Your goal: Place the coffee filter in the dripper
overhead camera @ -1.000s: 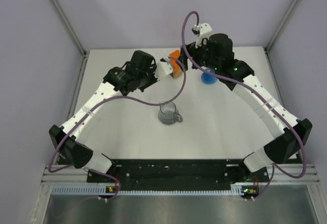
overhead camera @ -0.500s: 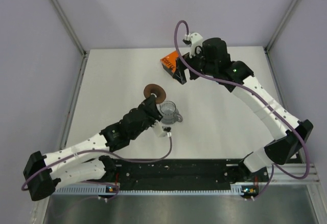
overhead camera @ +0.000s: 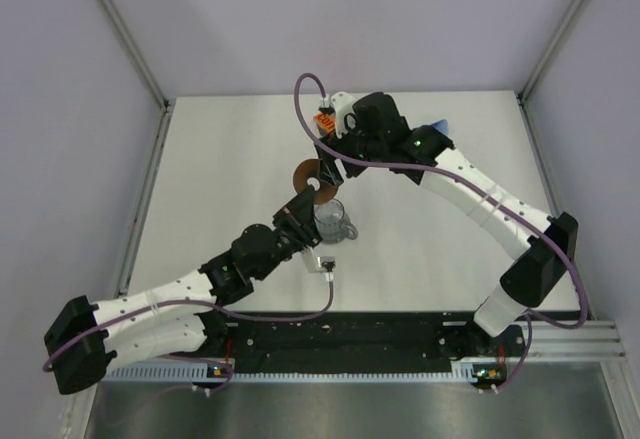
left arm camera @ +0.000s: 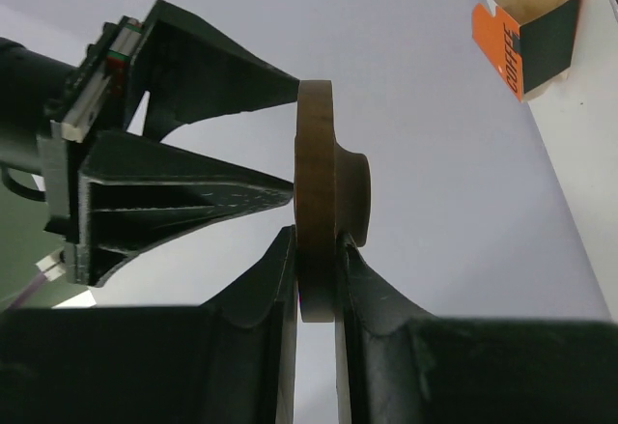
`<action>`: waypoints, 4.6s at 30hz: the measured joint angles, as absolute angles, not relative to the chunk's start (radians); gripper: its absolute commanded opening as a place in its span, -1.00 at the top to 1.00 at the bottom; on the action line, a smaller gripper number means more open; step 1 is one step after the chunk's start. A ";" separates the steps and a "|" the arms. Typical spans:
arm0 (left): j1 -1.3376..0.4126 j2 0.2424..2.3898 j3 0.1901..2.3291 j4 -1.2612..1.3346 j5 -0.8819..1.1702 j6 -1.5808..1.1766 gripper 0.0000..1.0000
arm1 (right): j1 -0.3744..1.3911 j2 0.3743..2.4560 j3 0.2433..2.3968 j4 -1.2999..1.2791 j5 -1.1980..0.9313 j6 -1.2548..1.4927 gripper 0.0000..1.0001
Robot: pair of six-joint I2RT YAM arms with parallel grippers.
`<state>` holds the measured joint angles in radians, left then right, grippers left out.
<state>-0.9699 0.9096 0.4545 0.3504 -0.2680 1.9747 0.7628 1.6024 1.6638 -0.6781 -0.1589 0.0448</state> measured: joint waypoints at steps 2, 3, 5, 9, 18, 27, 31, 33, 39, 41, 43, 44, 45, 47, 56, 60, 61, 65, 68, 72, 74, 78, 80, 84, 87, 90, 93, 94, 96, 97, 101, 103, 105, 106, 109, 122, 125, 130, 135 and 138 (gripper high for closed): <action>-0.973 0.907 0.450 0.363 -0.259 1.981 1.00 | 0.763 1.618 1.664 -0.677 -0.159 0.044 -0.33; -0.974 0.904 0.447 0.364 -0.257 1.983 1.00 | 0.763 1.623 1.664 -0.676 -0.159 0.045 -0.26; -0.975 0.898 0.441 0.364 -0.251 1.987 1.00 | 0.763 1.626 1.664 -0.668 -0.159 0.045 -0.15; -0.976 0.892 0.435 0.365 -0.250 1.989 1.00 | 0.763 1.637 1.664 -0.648 -0.160 0.048 -0.12; -0.976 0.893 0.435 0.362 -0.270 1.989 1.00 | 0.763 1.668 1.662 -0.633 -0.215 0.046 0.03; -0.973 0.893 0.435 0.365 -0.286 1.983 0.97 | 0.758 1.671 1.658 -0.640 -0.242 0.002 1.00; -0.975 0.894 0.448 0.327 -0.308 1.969 -0.48 | 0.747 1.671 1.649 -0.635 -0.237 0.009 1.00; -0.976 0.898 0.480 0.276 -0.338 1.945 -0.74 | 0.732 1.671 1.641 -0.634 -0.220 0.018 1.00; -0.976 0.965 0.782 -0.115 -0.476 1.639 -0.85 | 0.663 1.671 1.590 -0.640 -0.131 0.019 1.00; -0.960 0.998 0.876 -0.256 -0.496 1.510 -0.86 | 0.659 1.671 1.581 -0.645 -0.115 0.019 1.00; -0.913 1.041 0.957 -0.401 -0.490 1.373 -0.87 | 0.659 1.673 1.576 -0.650 -0.106 0.020 1.00; -0.872 1.069 0.992 -0.473 -0.483 1.306 -0.87 | 0.659 1.677 1.576 -0.652 -0.104 0.020 1.00; -0.815 1.105 1.034 -0.559 -0.469 1.235 -0.88 | 0.659 1.681 1.576 -0.653 -0.101 0.020 1.00; -0.708 1.176 1.107 -0.690 -0.440 1.128 -0.87 | 0.659 1.694 1.576 -0.654 -0.100 0.022 1.00; -0.298 1.389 1.394 -0.997 -0.251 0.775 -0.87 | 0.682 1.749 1.576 -0.658 -0.092 0.029 1.00; -0.184 1.477 1.462 -1.066 -0.188 0.634 -0.79 | 0.719 1.775 1.576 -0.661 -0.076 0.027 1.00; -0.157 1.514 1.493 -1.092 -0.164 0.597 -0.78 | 0.724 1.781 1.576 -0.662 -0.075 0.027 1.00; -0.087 1.614 1.531 -1.125 -0.111 0.497 -0.78 | 0.740 1.818 1.576 -0.678 -0.071 0.021 1.00; -0.079 1.623 1.523 -1.131 -0.081 0.457 -0.78 | 0.747 1.845 1.576 -0.687 -0.067 0.018 1.00; -0.083 1.621 1.522 -1.130 -0.039 0.412 -0.78 | 0.755 1.873 1.576 -0.705 -0.061 0.018 0.72; -0.083 1.621 1.521 -1.129 -0.019 0.399 -0.77 | 0.756 1.877 1.577 -0.705 -0.066 0.018 0.43; -0.083 1.621 1.507 -1.127 0.008 0.385 -0.77 | 0.757 1.877 1.581 -0.708 -0.067 0.016 -0.08; -0.083 1.621 1.505 -1.127 0.017 0.382 -0.77 | 0.757 1.877 1.585 -0.720 -0.069 0.012 -0.27; -0.083 1.621 1.505 -1.126 0.041 0.378 -0.77 | 0.757 1.878 1.617 -0.746 -0.071 -0.009 -0.42; -0.083 1.622 1.506 -1.127 0.057 0.372 -0.77 | 0.751 1.877 1.660 -0.757 -0.073 -0.023 -0.42; -0.083 1.622 1.513 -1.129 0.070 0.368 -0.77 | 0.720 1.852 1.691 -0.749 -0.078 -0.018 -0.42; -0.083 1.622 1.520 -1.129 0.082 0.368 -0.76 | 0.626 1.792 1.684 -0.719 -0.070 0.025 -0.59; -0.083 1.622 1.520 -1.129 0.086 0.368 -0.76 | 0.583 1.769 1.673 -0.695 -0.062 0.041 -0.65; -0.083 1.622 1.520 -1.129 0.095 0.366 -0.76 | 0.465 1.707 1.619 -0.611 -0.027 0.083 -0.73; -0.083 1.622 1.520 -1.129 0.102 0.365 -0.76 | 0.405 1.679 1.586 -0.567 -0.013 0.102 -0.81; -0.085 1.622 1.520 -1.129 0.135 0.365 -0.76 | 0.199 1.663 1.509 -0.434 -0.003 0.171 -0.85; -0.086 1.622 1.520 -1.130 0.142 0.365 -0.75 | 0.143 1.709 1.517 -0.394 -0.017 0.193 -0.85; -0.086 1.622 1.520 -1.130 0.143 0.364 -0.75 | 0.118 1.776 1.544 -0.367 -0.030 0.204 -0.81; -0.087 1.622 1.520 -1.130 0.144 0.364 -0.75 | 0.112 1.817 1.564 -0.356 -0.036 0.207 -0.75; -0.087 1.620 1.520 -1.130 0.153 0.360 -0.75 | 0.108 1.953 1.637 -0.337 -0.060 0.223 -0.47; -0.087 1.573 1.541 -1.130 0.213 0.332 -0.75 | 0.102 2.158 1.688 -0.317 -0.138 0.326 0.14; -0.088 1.573 1.551 -1.130 0.221 0.326 -0.75 | 0.102 2.160 1.689 -0.291 -0.159 0.327 0.16; -0.088 1.573 1.556 -1.131 0.221 0.323 -0.75 | 0.102 2.227 1.757 -0.270 -0.201 0.319 0.48; -0.088 1.572 1.557 -1.131 0.224 0.319 -0.75 | 0.102 2.278 1.799 -0.238 -0.258 0.300 1.00; -0.088 1.572 1.560 -1.133 0.239 0.306 -0.75 | 0.102 2.275 1.795 -0.234 -0.276 0.272 1.00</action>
<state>-0.0875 1.5723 1.5604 -1.1332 0.2390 0.3058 0.1017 2.2745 1.7950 -0.2337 -0.2760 0.2722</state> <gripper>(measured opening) 0.877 0.049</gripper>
